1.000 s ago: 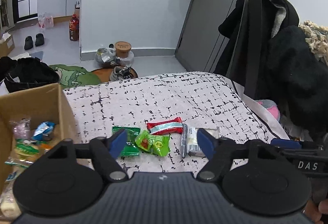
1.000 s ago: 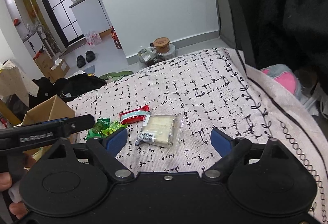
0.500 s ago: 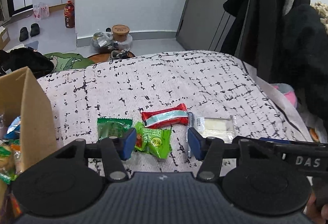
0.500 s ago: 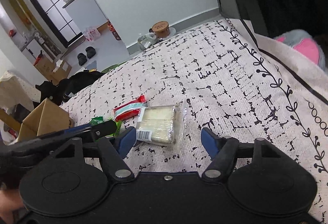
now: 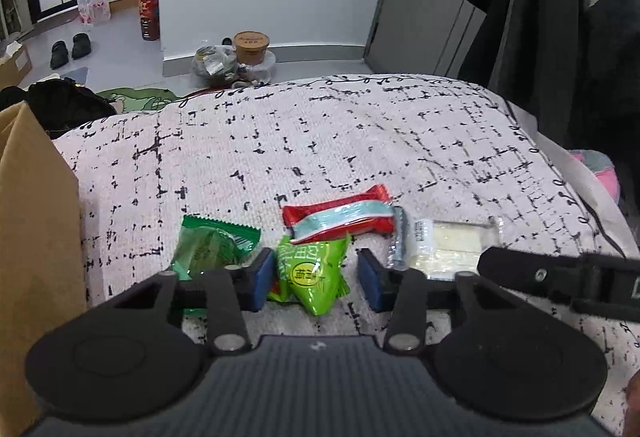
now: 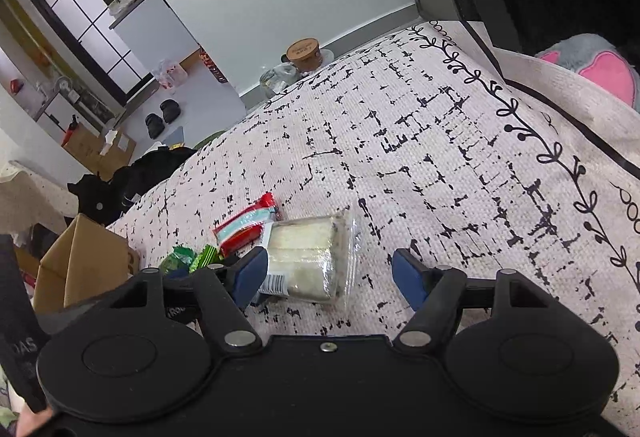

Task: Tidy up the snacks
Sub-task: 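Grasp the green candy packet with the left tool while the right tool grasps the clear bread packet, then carry the green candy into the box with the left tool while the right tool drops the bread packet in, then withdraw both open tools from the box toward the green and red packets, then grasp the green wrapped candy with the left tool while the right tool grasps the red bar packet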

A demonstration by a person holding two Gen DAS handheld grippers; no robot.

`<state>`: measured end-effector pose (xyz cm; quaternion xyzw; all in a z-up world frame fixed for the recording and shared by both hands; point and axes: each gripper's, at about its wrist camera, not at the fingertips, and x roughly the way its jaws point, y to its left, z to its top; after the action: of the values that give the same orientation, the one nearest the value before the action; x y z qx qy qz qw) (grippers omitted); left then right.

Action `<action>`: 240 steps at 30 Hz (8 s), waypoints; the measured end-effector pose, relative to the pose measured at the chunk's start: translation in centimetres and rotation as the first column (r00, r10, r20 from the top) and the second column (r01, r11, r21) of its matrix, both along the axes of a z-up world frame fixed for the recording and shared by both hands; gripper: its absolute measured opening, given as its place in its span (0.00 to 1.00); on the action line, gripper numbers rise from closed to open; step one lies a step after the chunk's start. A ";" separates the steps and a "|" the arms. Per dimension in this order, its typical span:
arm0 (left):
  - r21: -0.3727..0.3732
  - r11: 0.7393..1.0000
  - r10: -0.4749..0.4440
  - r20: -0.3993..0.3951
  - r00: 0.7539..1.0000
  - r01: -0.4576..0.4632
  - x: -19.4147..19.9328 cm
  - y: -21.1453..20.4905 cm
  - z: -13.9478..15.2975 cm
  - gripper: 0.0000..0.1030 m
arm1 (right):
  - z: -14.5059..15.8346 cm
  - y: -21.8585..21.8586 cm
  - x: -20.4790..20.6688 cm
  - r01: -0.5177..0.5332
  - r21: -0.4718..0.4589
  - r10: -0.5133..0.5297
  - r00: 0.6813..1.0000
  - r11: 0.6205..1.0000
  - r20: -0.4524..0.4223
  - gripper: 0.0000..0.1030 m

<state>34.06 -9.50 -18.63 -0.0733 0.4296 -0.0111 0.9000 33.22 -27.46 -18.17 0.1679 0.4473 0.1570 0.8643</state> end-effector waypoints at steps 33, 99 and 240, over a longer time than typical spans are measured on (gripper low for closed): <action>-0.077 0.993 0.094 0.103 0.990 -0.087 -3.0 4.2 4.8 0.27 | -1.3 7.1 0.8 -0.037 -0.272 0.046 0.999 0.961 0.027 0.51; -0.060 0.960 0.279 0.175 0.944 -0.272 -13.6 21.4 10.8 0.27 | 7.6 22.3 -8.3 -0.350 -0.002 0.347 0.926 0.937 0.150 0.60; -0.026 0.987 0.160 0.013 0.987 -0.159 -0.5 5.5 6.0 0.29 | 0.0 7.2 3.2 -0.228 -0.090 0.236 0.967 0.969 0.092 0.81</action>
<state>33.57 -4.00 -12.65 -0.1187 0.4155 0.0549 0.9001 36.44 -20.25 -18.14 0.0719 0.4249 0.2477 0.8677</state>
